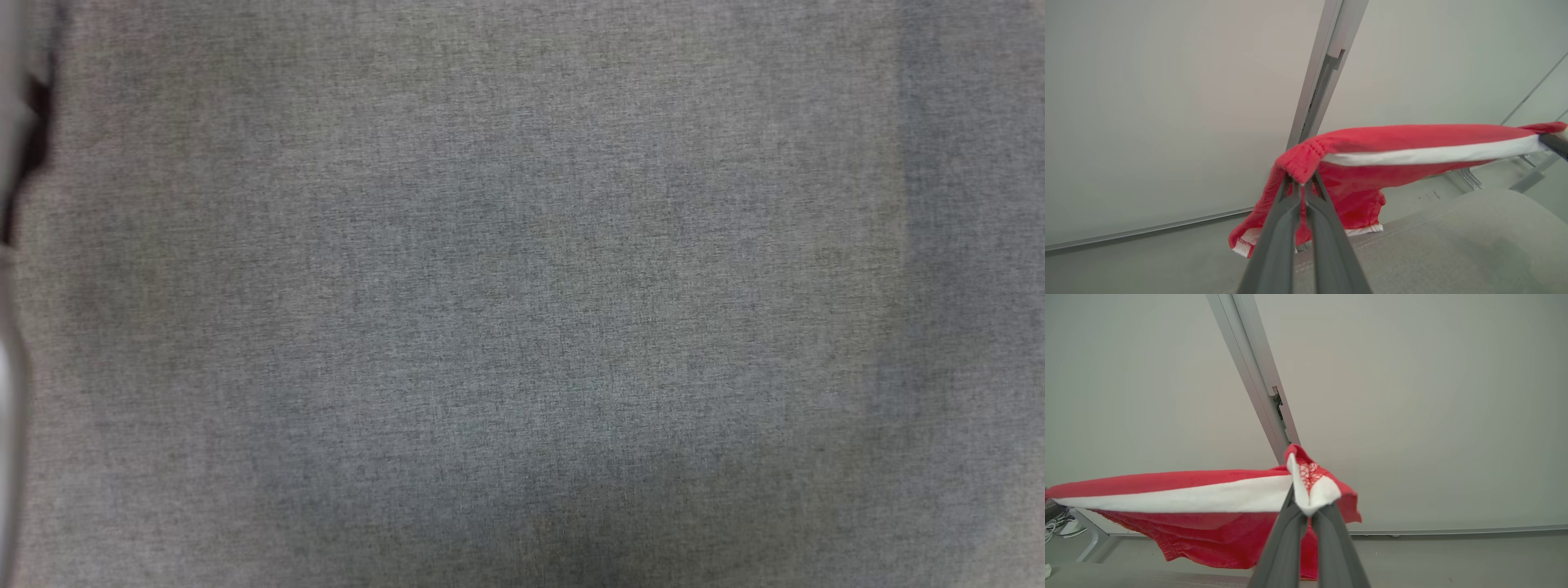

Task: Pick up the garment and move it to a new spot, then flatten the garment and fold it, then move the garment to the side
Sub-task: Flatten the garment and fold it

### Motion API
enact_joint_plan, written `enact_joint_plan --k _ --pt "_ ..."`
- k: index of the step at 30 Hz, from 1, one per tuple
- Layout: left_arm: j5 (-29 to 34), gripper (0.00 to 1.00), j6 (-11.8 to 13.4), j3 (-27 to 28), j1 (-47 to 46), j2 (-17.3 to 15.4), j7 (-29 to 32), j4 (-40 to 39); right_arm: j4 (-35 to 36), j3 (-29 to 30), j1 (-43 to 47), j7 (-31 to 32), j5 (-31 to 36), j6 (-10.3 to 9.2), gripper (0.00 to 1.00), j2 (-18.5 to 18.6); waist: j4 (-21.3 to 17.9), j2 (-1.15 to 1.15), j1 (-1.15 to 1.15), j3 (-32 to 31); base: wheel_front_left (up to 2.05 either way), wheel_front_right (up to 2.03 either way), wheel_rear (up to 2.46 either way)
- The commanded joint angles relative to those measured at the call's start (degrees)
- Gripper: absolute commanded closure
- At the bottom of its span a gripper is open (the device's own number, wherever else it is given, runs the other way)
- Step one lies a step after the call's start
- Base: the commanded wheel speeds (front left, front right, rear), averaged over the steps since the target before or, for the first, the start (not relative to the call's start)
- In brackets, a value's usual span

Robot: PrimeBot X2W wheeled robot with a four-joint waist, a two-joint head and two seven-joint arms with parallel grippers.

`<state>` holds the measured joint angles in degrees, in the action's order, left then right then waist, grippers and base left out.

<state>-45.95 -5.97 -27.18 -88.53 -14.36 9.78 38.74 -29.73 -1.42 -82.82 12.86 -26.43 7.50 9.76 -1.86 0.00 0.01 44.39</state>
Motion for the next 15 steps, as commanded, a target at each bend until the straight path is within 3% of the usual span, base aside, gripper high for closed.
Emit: enact_joint_plan --k 1,4,7,15 --pt "-0.8 1.00 -0.5 -0.2 2.2 -0.1 -1.0 0.7 0.3 -0.8 2.5 -1.5 -1.7 -0.01 1.00 0.5 0.1 0.00 -0.01 -0.4 0.00 0.00 0.00" --pt "-3.3 1.00 -1.4 -2.3 10.2 0.7 -2.5 1.0 3.1 -5.1 12.1 -4.8 -6.2 -0.01 1.00 2.4 0.1 0.00 -0.01 -2.4 0.00 0.00 0.00" --pt "-8.1 1.00 -1.6 -5.0 19.9 0.3 -1.8 -4.8 8.8 -8.6 23.6 -7.1 -11.1 -0.01 1.00 6.0 0.0 0.00 -0.01 -5.2 0.00 0.00 0.00" --pt "-20.6 1.00 -1.0 -11.5 53.9 -8.1 2.0 -29.1 20.5 -11.1 56.8 -9.3 -19.5 -0.01 1.00 13.9 -0.7 0.00 -0.01 -21.0 0.00 0.00 0.00"
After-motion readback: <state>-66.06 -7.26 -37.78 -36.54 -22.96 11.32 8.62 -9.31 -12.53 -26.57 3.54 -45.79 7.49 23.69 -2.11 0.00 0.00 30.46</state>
